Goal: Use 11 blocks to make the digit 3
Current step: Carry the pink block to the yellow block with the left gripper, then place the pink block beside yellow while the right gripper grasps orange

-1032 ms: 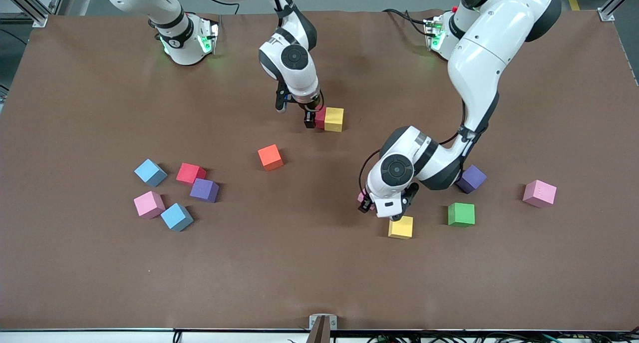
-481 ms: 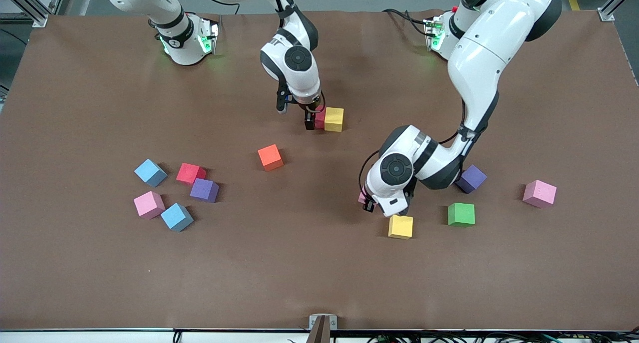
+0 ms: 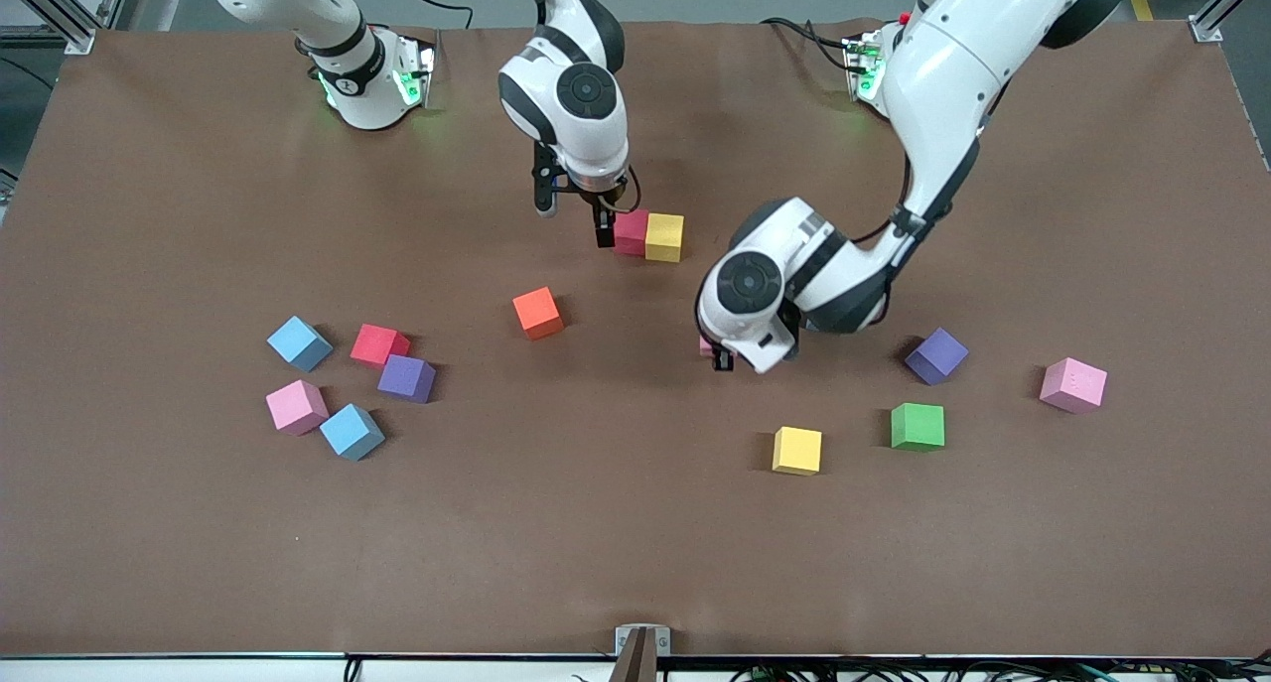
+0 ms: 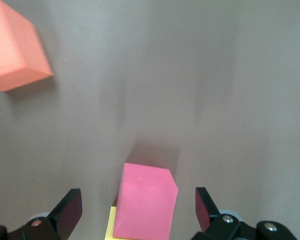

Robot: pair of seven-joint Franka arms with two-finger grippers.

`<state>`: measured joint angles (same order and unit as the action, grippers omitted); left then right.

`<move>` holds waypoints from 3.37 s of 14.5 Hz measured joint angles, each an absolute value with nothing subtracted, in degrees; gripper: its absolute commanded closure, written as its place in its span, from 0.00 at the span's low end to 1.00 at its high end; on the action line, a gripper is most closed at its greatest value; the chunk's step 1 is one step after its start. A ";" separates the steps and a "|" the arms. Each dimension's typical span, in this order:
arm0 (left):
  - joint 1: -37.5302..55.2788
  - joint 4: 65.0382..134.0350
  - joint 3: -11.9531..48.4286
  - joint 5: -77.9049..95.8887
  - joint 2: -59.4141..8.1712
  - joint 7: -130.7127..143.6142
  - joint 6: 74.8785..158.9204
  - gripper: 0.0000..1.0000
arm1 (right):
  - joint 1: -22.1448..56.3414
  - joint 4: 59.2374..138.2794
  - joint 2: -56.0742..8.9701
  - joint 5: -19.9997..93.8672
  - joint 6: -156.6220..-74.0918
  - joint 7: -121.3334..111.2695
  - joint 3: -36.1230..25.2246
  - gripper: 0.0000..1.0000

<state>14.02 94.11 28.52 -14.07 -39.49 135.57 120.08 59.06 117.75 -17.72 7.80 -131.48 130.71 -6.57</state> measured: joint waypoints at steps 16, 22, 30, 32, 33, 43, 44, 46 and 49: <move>14.20 122.60 33.85 -14.07 -27.05 151.00 141.22 0.71 | 42.11 111.75 -14.95 5.18 -119.10 43.07 -7.17 0.00; 14.94 124.30 33.98 -14.07 -27.05 151.00 142.17 0.71 | 41.22 111.39 -20.14 5.22 -129.34 15.48 -7.07 0.00; 15.66 125.23 34.34 -14.07 -26.99 151.06 143.64 0.71 | 42.36 111.41 -27.29 5.22 -137.82 4.97 -6.12 0.00; 16.05 125.34 34.35 -14.07 -26.99 151.13 143.78 0.71 | 42.70 111.52 -28.11 5.19 -138.23 4.81 -6.07 0.00; 16.14 125.36 34.35 -14.07 -26.99 151.17 143.80 0.70 | 42.76 111.59 -28.27 5.17 -138.24 4.60 -6.07 0.00; 16.48 125.42 34.42 -14.08 -27.01 151.17 143.86 0.00 | 42.75 112.69 -29.44 5.15 -140.02 2.58 -6.10 0.00; 16.47 125.41 34.71 -14.08 -27.00 151.17 143.86 0.00 | 42.75 112.94 -29.47 5.15 -140.06 2.57 -6.10 0.00; 16.47 125.37 35.58 -14.08 -26.55 151.17 143.86 0.00 | 42.75 113.46 -29.48 5.15 -140.22 2.57 -6.12 0.30; 16.46 125.37 36.07 -14.08 -24.31 151.17 143.27 0.00 | 42.75 113.84 -29.48 5.15 -140.33 2.58 -6.18 0.69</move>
